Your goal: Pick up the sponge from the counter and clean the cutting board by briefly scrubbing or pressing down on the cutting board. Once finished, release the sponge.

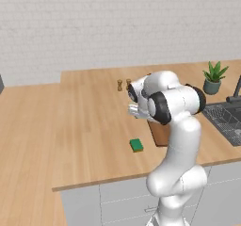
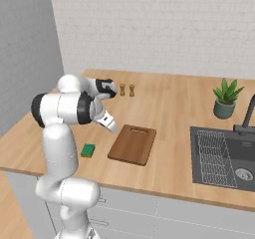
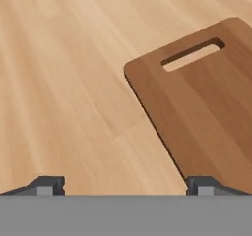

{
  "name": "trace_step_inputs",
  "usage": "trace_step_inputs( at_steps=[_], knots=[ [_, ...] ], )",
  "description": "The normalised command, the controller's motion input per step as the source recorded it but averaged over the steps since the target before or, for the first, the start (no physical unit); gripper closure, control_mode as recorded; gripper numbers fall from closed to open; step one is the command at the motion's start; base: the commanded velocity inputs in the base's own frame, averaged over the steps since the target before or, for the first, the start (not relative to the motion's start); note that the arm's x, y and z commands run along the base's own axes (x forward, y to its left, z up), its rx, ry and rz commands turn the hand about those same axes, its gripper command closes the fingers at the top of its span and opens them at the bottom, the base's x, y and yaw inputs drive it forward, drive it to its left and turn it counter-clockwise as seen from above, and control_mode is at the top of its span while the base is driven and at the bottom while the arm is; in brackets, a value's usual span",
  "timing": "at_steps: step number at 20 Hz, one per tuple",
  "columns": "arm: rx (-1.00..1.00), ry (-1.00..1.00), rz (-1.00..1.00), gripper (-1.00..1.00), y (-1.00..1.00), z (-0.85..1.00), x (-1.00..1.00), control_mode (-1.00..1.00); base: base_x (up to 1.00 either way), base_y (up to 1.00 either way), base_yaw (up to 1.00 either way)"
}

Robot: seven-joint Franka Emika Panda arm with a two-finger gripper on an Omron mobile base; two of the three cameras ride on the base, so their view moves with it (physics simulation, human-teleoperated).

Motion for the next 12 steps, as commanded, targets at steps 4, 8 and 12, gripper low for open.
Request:
trace_step_inputs(
  at_steps=[4,8,12],
  knots=[
    [-0.04,0.33,-0.39,-1.00,0.03,1.00,0.07,-1.00,0.00,0.00,0.00],
    [-0.08,0.15,-0.14,-1.00,0.43,1.00,-0.11,-1.00,0.00,0.00,0.00],
    [-0.12,0.09,0.00,-1.00,0.57,1.00,-0.13,-1.00,0.00,0.00,0.00]
  ],
)
